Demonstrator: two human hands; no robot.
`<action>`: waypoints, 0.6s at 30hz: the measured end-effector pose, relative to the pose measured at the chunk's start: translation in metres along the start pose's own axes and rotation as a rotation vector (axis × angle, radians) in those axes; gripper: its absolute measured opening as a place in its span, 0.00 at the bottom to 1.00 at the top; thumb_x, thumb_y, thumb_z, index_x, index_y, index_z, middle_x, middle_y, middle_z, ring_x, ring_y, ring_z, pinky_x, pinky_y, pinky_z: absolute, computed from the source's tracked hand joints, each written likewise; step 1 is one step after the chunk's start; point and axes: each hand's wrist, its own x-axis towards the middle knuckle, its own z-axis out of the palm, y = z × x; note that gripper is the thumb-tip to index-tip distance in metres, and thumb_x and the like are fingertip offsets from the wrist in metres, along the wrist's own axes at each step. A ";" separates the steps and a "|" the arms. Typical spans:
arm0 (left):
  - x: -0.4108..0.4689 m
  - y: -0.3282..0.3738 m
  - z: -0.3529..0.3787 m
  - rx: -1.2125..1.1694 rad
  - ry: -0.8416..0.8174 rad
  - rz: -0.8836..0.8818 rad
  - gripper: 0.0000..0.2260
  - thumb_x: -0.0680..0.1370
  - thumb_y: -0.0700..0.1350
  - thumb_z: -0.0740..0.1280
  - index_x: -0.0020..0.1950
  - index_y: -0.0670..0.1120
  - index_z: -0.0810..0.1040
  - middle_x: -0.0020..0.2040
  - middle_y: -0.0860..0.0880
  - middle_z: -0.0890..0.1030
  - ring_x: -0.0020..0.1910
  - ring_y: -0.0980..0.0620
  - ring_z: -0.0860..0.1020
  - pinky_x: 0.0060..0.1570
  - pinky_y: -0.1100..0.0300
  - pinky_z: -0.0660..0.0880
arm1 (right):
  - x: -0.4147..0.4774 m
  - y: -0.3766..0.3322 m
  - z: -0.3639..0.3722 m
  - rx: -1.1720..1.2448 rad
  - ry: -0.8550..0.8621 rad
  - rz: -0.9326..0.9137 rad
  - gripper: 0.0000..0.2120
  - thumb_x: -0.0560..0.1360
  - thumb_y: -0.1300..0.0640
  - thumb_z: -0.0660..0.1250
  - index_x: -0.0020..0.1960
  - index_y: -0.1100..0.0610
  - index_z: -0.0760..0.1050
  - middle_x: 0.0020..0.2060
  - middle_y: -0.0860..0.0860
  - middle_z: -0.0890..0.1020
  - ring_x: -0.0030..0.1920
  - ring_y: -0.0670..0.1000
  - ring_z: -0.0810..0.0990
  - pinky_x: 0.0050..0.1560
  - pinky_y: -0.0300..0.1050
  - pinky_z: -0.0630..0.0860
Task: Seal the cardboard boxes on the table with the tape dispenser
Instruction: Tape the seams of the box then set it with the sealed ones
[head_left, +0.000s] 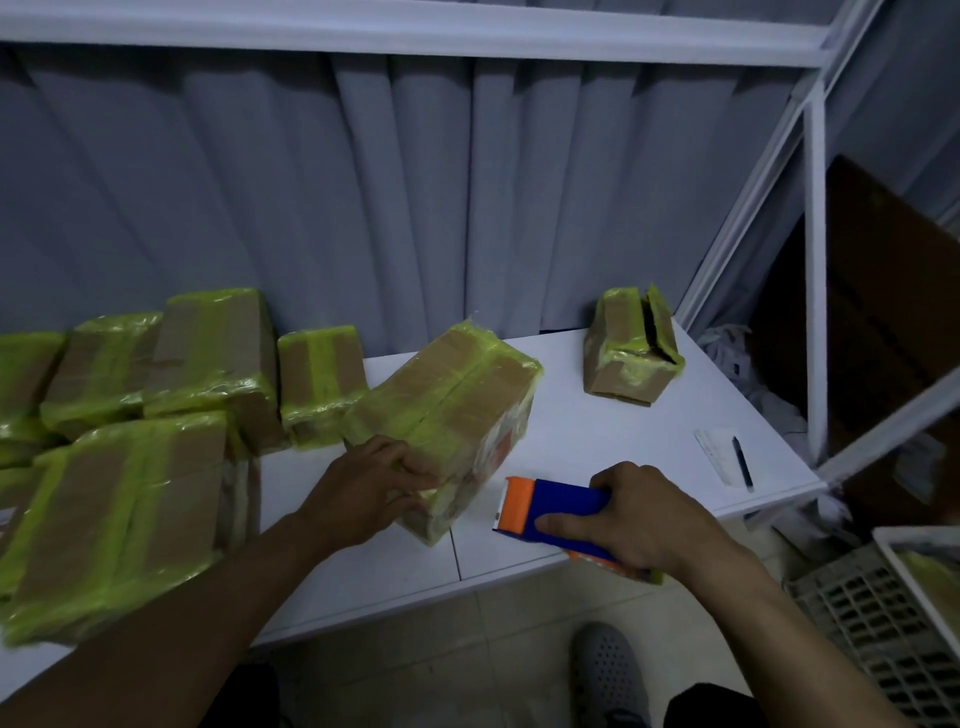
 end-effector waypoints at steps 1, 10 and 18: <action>0.000 0.001 -0.001 0.000 -0.011 -0.006 0.16 0.75 0.65 0.63 0.59 0.65 0.81 0.55 0.58 0.75 0.59 0.56 0.71 0.47 0.57 0.75 | 0.001 0.003 0.002 -0.018 0.004 0.005 0.34 0.62 0.20 0.68 0.45 0.50 0.78 0.37 0.45 0.82 0.38 0.45 0.82 0.42 0.43 0.82; 0.001 0.015 0.002 -0.192 0.021 -0.176 0.26 0.68 0.77 0.60 0.52 0.62 0.85 0.50 0.61 0.75 0.58 0.60 0.71 0.51 0.57 0.76 | 0.035 0.005 0.040 -0.099 -0.054 0.051 0.36 0.63 0.19 0.67 0.49 0.51 0.75 0.41 0.46 0.79 0.43 0.49 0.82 0.47 0.48 0.82; 0.003 0.023 0.013 -0.072 0.185 -0.152 0.18 0.70 0.67 0.65 0.50 0.60 0.85 0.44 0.61 0.75 0.51 0.55 0.73 0.64 0.44 0.67 | 0.067 -0.013 0.070 -0.135 -0.075 0.072 0.36 0.64 0.20 0.67 0.51 0.52 0.72 0.44 0.49 0.78 0.46 0.52 0.81 0.46 0.47 0.79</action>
